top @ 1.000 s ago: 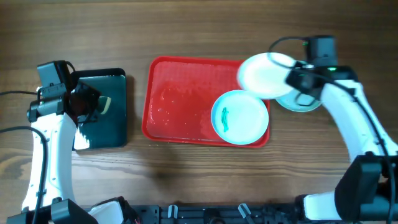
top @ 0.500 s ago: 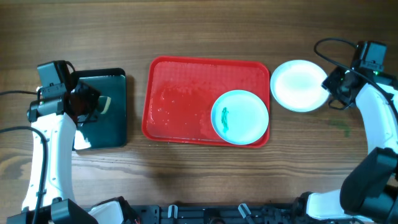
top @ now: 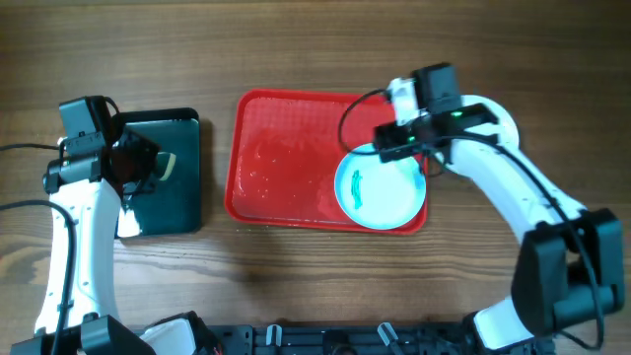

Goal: Clean dirty plates on tray and stack at the side
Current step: 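Reach the right gripper to the light blue plate rim and grasp it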

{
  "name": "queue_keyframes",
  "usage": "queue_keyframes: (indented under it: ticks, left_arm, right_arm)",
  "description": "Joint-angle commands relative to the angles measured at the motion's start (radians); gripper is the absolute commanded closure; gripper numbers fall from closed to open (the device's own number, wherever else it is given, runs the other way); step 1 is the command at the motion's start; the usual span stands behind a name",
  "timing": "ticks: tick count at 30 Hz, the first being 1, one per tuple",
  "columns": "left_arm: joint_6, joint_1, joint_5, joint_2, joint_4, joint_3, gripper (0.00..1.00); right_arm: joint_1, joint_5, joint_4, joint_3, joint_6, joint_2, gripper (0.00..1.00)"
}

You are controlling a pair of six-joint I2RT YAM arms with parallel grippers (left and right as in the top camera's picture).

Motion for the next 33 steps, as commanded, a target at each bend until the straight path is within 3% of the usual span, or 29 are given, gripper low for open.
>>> queue_keyframes:
  ticks: [1, 7, 15, 17, 20, 25, 29, 33]
  left_arm:
    - [-0.01, -0.006, 0.008, -0.003, 0.007, -0.006, 0.96]
    - [-0.01, -0.006, 0.012, 0.02, 0.01, -0.006, 0.96]
    - [-0.01, -0.006, 0.031, 0.027, 0.017, -0.006, 0.96]
    - [-0.01, -0.006, 0.031, 0.027, 0.017, -0.006, 0.96]
    - [-0.01, -0.006, 0.032, 0.027, 0.017, -0.006, 0.96]
    - [-0.01, -0.006, 0.039, 0.027, 0.017, -0.006, 0.96]
    - [-0.007, -0.006, 0.083, 0.027, 0.025, -0.006, 0.96]
    - [0.002, -0.006, 0.118, 0.027, 0.031, -0.006, 0.96]
  right_arm:
    - [0.037, 0.173, -0.024, -0.002, -0.017, 0.09, 0.24]
    - [0.039, 0.22, -0.029, -0.002, -0.024, 0.158, 0.27]
    - [0.037, 0.22, -0.172, -0.002, 0.006, 0.158, 0.27]
    - [0.037, 0.216, -0.208, -0.002, 0.038, 0.158, 0.31]
    - [0.037, 0.19, -0.244, -0.002, 0.068, 0.158, 0.48]
    - [0.037, 0.138, -0.248, -0.002, 0.119, 0.158, 0.58]
    - [0.037, 0.133, -0.253, -0.002, 0.187, 0.158, 0.73]
    - [0.037, 0.103, -0.264, -0.002, 0.197, 0.158, 0.72]
